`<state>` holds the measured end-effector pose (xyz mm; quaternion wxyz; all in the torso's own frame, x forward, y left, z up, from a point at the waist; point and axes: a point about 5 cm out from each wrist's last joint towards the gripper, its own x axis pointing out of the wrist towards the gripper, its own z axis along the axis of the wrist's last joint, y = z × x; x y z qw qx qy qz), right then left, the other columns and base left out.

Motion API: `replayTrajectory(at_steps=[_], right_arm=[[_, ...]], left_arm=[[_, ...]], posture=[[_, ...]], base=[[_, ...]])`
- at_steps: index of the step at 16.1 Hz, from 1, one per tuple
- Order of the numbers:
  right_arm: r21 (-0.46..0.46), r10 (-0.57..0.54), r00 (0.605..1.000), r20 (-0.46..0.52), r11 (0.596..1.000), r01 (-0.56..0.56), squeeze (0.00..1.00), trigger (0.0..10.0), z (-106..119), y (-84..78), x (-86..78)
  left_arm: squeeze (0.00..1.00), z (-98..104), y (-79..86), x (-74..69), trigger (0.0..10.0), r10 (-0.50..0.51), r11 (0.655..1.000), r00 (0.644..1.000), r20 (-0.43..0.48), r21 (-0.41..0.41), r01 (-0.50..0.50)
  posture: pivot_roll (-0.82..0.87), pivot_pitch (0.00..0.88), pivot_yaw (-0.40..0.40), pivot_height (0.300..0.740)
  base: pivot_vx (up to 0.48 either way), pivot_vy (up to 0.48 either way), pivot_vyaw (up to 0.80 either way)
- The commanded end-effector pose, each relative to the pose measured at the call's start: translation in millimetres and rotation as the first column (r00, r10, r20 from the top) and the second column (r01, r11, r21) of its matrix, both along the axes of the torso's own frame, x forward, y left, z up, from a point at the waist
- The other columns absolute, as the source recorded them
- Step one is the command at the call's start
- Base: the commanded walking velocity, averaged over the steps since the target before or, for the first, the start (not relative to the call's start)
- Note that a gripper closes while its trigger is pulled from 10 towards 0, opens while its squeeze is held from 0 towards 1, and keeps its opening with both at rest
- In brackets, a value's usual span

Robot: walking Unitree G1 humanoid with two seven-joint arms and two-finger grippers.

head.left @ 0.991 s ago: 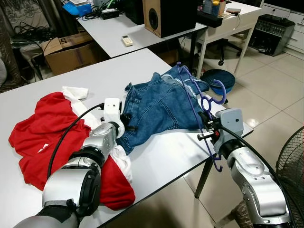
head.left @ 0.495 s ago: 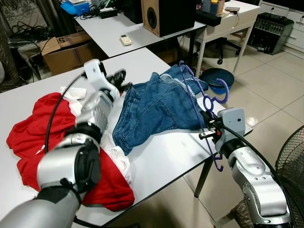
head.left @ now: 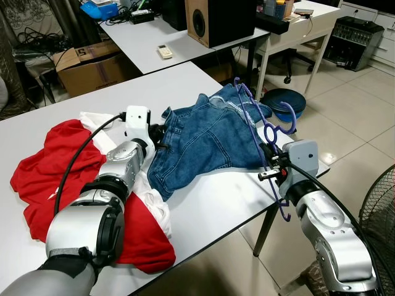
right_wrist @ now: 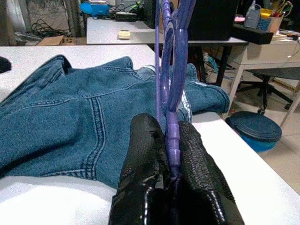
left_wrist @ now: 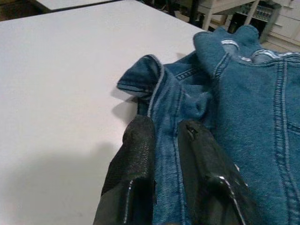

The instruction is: Hang hanger

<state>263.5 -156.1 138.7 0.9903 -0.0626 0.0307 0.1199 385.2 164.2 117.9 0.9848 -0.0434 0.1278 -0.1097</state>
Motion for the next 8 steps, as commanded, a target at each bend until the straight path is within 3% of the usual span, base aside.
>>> replayTrajectory(at_steps=[1, 3, 8], right_arm=[[-0.010, 0.021, 1.000, -0.015, 1.000, -0.021, 0.00, 10.0, -1.2, 2.6, -2.7], [-0.019, 0.041, 0.999, -0.030, 0.999, -0.041, 0.00, 10.0, -1.4, 2.6, -6.4], [-0.054, 0.080, 0.993, -0.089, 0.995, -0.085, 0.00, 10.0, -3.9, -2.0, -18.3]], left_arm=[[1.00, -5.6, 9.1, -3.1, 10.0, 0.048, 0.999, 0.999, -0.015, -0.010, -0.048], [1.00, -15.4, 14.6, -8.7, 10.0, 0.082, 0.995, 0.996, -0.044, -0.057, -0.084], [1.00, -40.8, 7.1, -22.8, 10.0, 0.041, 0.995, 0.992, -0.116, -0.085, -0.051]], posture=[[-0.26, 0.000, 0.112, 0.740], [-0.27, 0.000, 0.097, 0.740], [-0.30, 0.000, 0.038, 0.740]], base=[[0.000, 0.000, 0.00], [0.000, 0.000, 0.00], [0.000, 0.000, 0.00]])
